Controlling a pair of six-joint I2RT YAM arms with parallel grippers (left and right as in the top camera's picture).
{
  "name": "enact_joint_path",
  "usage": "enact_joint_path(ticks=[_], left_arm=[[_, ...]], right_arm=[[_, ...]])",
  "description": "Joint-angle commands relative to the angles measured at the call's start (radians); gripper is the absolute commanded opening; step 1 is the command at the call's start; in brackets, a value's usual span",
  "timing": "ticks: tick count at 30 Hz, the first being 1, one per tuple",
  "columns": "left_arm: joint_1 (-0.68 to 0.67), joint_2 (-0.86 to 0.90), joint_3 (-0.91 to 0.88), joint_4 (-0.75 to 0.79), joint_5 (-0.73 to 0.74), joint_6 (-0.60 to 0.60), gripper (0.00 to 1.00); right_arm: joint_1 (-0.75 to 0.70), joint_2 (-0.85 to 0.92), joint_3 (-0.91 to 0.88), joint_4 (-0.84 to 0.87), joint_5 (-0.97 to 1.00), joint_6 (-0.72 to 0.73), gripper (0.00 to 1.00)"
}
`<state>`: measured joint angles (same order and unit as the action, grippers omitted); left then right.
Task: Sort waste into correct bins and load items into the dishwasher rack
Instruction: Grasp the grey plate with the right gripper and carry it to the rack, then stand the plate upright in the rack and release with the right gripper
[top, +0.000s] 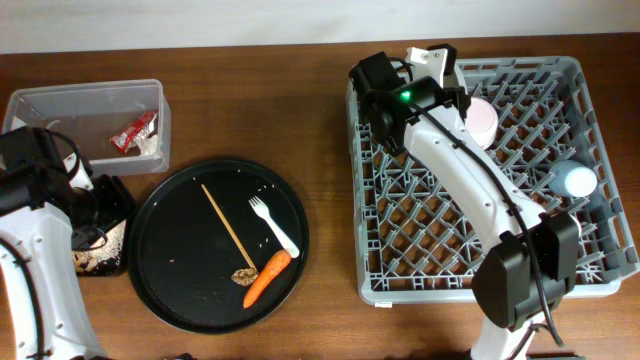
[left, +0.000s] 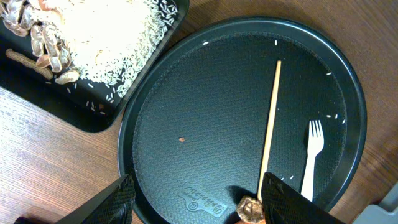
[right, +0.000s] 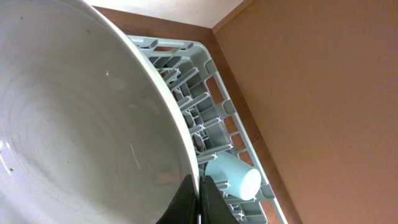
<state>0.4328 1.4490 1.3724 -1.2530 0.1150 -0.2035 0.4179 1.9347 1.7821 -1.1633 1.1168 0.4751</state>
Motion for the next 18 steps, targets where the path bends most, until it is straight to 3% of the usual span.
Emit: enact_joint_path(ticks=[1,5,18], left_arm=[[0.002,-0.004,0.003,0.000,0.001,-0.010,0.64],[0.002,-0.004,0.003,0.002,0.008,-0.010,0.64],[0.002,-0.004,0.003,0.003,0.012,-0.010,0.64]], right_arm=[[-0.014,0.011,-0.011,-0.001,0.050,0.032,0.04],[-0.048,0.011,-0.010,-0.016,0.106,0.031,0.04],[-0.024,0.021,-0.011,-0.015,-0.138,0.058,0.04]])
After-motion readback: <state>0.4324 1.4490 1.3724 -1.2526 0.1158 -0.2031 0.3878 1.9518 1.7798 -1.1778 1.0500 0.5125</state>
